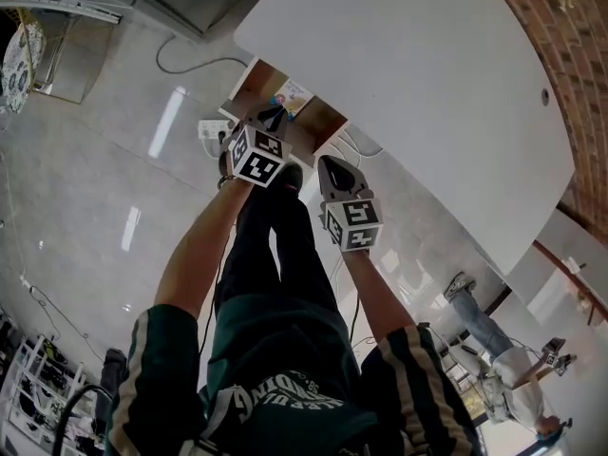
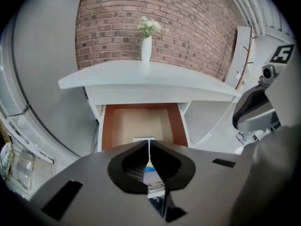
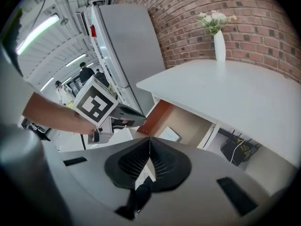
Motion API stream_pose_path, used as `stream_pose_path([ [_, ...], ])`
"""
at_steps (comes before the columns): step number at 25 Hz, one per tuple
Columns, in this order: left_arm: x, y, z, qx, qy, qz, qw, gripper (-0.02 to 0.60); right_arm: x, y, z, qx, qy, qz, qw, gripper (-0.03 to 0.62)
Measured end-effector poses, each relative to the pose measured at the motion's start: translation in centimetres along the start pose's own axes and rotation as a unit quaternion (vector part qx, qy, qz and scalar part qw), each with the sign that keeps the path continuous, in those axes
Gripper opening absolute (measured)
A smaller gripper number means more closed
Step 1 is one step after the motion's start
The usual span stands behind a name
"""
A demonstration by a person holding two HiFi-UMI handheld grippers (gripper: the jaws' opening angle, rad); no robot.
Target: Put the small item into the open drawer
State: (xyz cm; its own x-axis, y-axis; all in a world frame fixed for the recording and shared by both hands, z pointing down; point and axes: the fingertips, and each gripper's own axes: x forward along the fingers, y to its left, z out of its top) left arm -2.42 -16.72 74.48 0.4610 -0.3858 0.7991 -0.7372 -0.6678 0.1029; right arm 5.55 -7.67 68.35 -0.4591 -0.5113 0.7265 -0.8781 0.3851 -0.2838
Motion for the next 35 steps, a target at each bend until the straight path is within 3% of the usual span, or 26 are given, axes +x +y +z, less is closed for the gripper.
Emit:
stream_pose_path([
  [7, -7.1, -2.5, 3.6, 0.015, -0.039, -0.005, 0.9991, 0.015, -3.4, 1.6, 4.4, -0.012, -0.039, 0.014, 0.999, 0.025],
  [12, -12.3, -5.1, 5.3, -0.006, -0.068, -0.010, 0.9976, 0.015, -6.6, 3.0, 5.5, -0.009, -0.060, 0.016, 0.998, 0.025],
  [20, -18.2, -4.4, 9.2, -0.006, -0.120, 0.033, 0.9922, 0.015, -10.3, 3.4, 8.4, -0.030, -0.094, 0.012, 0.995, 0.025],
  [28, -24.1, -2.9, 13.5, 0.009, -0.171, 0.083, 0.9817, 0.015, -13.8, 4.7, 14.5, -0.071, -0.158, 0.022, 0.985, 0.025],
  [35, -28.3, -2.1, 17.5, 0.016, -0.231, 0.106, 0.9672, 0.015, -17.3, 5.4, 20.3, -0.102, -0.221, 0.027, 0.970, 0.025],
])
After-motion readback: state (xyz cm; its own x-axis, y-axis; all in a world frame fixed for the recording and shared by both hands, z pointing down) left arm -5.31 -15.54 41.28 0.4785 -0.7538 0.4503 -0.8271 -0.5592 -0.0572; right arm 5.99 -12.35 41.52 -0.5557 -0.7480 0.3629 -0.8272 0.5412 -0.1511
